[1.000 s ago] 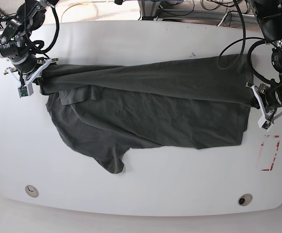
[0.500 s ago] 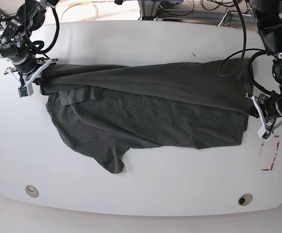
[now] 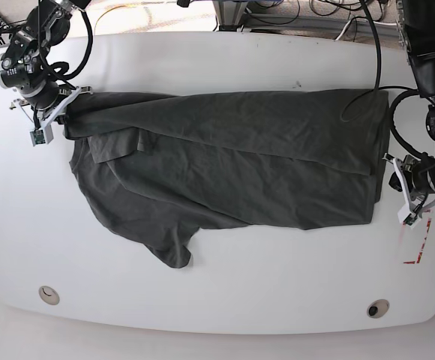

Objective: Fold the T-shirt properly
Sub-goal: 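Release and regrasp the shirt edge with the left gripper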

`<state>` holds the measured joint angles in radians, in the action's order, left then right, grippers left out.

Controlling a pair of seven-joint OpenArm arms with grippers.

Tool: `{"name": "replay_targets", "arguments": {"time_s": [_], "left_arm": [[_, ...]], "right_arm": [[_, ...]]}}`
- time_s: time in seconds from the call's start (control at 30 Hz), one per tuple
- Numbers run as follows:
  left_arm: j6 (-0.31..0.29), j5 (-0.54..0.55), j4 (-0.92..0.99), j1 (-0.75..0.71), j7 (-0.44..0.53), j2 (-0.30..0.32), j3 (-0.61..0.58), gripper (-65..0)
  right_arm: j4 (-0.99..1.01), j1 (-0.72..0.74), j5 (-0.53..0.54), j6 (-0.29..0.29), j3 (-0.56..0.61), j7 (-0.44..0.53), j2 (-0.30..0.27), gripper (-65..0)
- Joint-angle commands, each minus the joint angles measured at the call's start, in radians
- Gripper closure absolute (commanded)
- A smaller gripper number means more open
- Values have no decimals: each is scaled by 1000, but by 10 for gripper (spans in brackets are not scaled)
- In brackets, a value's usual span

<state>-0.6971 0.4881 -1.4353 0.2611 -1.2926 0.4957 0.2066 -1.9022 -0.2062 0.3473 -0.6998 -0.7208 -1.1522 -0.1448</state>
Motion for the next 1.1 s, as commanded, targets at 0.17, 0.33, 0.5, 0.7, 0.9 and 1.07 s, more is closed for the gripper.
{"name": "replay_targets", "arguments": {"time_s": [0.17, 0.33, 0.5, 0.7, 0.9, 1.07], "left_arm": [[-1, 4, -18, -58, -6, 50, 12, -17], [-1, 4, -18, -119, -6, 51, 15, -18], [-1, 4, -35, -174, -6, 51, 15, -44], [-1, 4, -115, -240, -6, 45, 17, -132], [-1, 4, -216, -277, -8, -2, 15, -211], [-1, 4, -327, -290, -60, -68, 15, -226]], "right_arm": [[34, 6, 11, 2, -4, 19, -17, 0], [68, 4, 3, 2, -4, 19, -19, 0], [73, 6, -83, 2, -4, 19, -14, -101], [65, 4, -155, 2, -10, 21, -11, -455], [-10, -23, -153, 2, -13, 21, -13, -650], [-101, -31, -96, 2, -20, 21, 7, -650]]}}
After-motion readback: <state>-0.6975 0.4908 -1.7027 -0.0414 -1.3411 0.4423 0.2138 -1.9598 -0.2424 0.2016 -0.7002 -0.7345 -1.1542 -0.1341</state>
